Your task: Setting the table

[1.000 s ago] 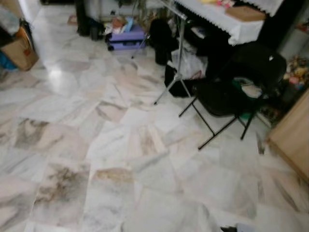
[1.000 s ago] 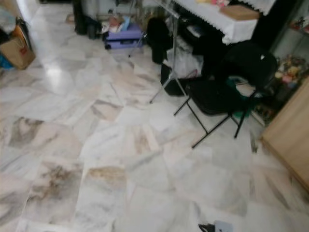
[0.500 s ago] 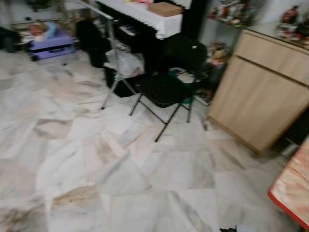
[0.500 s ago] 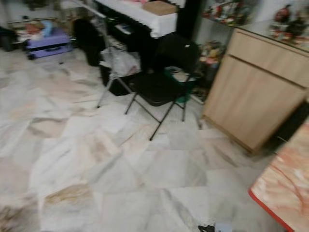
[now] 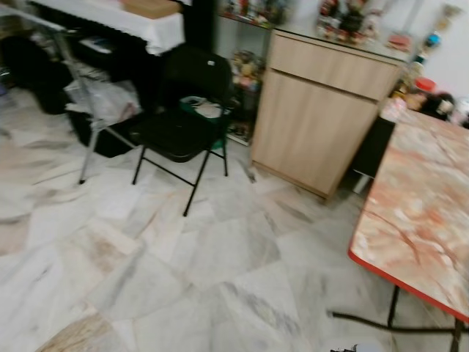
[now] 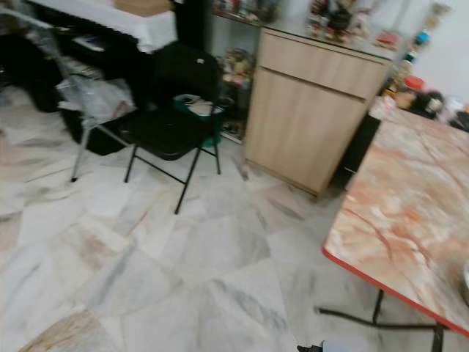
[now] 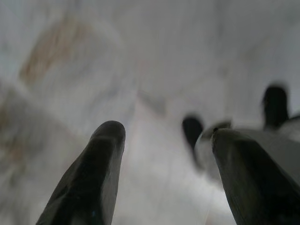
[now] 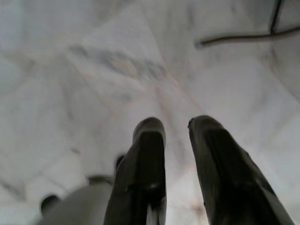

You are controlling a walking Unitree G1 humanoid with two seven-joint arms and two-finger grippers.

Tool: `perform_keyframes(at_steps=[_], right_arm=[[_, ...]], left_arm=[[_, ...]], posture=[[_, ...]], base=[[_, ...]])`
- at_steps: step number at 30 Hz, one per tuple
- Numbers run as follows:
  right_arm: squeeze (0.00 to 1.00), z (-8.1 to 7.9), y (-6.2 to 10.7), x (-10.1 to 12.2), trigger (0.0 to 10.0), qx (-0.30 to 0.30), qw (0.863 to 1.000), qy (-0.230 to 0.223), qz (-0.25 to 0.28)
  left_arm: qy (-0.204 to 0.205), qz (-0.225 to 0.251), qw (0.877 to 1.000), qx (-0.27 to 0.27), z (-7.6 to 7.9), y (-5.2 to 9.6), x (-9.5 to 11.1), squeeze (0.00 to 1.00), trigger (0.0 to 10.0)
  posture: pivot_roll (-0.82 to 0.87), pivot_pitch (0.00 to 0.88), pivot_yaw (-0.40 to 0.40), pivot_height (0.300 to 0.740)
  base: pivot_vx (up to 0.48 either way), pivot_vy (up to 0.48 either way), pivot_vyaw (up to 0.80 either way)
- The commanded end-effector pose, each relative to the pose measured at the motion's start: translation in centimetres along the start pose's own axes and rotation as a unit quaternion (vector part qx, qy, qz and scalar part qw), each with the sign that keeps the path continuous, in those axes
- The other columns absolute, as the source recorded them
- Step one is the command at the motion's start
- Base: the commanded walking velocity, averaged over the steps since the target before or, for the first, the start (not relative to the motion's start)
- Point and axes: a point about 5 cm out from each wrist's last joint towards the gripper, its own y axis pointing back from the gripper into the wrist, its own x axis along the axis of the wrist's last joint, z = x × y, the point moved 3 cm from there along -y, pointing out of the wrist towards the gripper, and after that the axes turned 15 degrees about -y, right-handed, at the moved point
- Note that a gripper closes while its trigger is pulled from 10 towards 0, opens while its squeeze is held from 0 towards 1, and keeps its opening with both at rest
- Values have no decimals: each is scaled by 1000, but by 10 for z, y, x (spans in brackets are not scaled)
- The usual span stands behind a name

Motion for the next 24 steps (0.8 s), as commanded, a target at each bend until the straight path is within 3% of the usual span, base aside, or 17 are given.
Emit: perform_keyframes(at_steps=[1, 7, 10, 14, 24], right_arm=[[0, -21, -5, -9, 10000, 7, 999, -34, -41], [0, -14, -3, -11, 10000, 6, 999, -19, -39], [0, -10, -1, -13, 10000, -8, 998, -50, -26], [0, -9, -1, -15, 10000, -11, 999, -24, -37], [0, -9, 1, -20, 10000, -32, 998, -54, -28]], left_arm=[[29, -31, 999, -34, 38, -11, 19, 0, 10000], [44, -32, 998, -36, 44, -11, 17, 0, 10000], [41, -28, 998, -40, 46, -11, 20, 0, 10000], [46, -20, 998, -38, 42, -12, 26, 0, 10000], [49, -16, 998, -35, 36, -13, 28, 0, 10000]], posture=[[68, 31, -71, 740], [57, 19, -84, 740], [67, 3, -88, 740], [60, 0, -80, 740], [53, 0, -52, 740]], base=[[0, 0, -788], [0, 0, -788], [0, 0, -783], [0, 0, -781], [0, 0, -779]])
